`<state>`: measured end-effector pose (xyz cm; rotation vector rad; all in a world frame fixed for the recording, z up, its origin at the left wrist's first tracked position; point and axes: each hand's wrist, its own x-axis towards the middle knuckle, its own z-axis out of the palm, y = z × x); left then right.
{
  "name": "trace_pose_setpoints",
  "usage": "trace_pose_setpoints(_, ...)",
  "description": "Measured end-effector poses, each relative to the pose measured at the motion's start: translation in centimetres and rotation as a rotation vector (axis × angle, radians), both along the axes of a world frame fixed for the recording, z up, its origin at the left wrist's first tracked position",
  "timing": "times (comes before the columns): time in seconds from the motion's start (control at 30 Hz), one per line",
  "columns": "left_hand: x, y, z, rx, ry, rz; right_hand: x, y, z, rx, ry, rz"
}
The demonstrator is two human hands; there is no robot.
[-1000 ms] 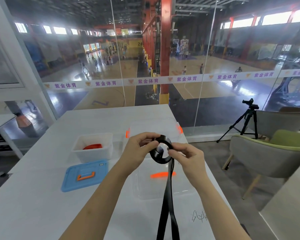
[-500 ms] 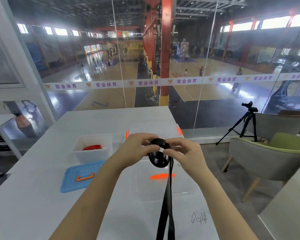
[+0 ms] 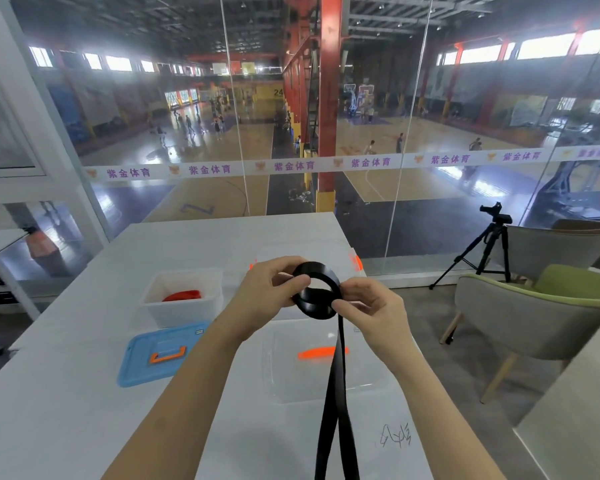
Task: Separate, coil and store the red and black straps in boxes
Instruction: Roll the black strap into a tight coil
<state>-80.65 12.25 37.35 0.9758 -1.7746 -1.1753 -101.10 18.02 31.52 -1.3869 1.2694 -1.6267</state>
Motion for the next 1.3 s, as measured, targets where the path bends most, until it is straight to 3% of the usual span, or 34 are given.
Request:
trace_pose_setpoints(0.17,0.4,-0.1,-0.1,0.044,0.016,0.016,-0.1,-0.1,0.1,-0.027,0.032,-0.029)
trace_pose_setpoints(0.47,-0.9,0.7,-0.8,0.110,0.312,0.099,1.0,0.4,-0.3,-0.059,-0.156,-0.023)
trace_pose_setpoints(0.6,-1.1,0.8,-1.2,0.162,0.351,0.087,1.1,0.3,-0.1,-0.059,-0.257,-0.081)
trace_pose_setpoints(0.73,0.4,0.2,-1.7,0.159,0.183,-0.005,-0.1,-0.3,1.2,-0.071,-0.242,-0.088)
trace_pose_setpoints(0.93,0.9,-0.1,0.4,-0.055,-0.206,-0.045,-0.9,-0.9,2.9,-0.057,0.172,0.028)
trace_pose_setpoints(1.0,0.5,-0.1,0.9,-0.122,-0.296,-0.056,-0.5,-0.8,3.1,-0.050,0.206,0.043)
trace_pose_setpoints(1.3,-0.2,0.7,0.1,0.089,0.222,0.057,0.4,0.2,1.4,-0.040,-0.081,-0.009)
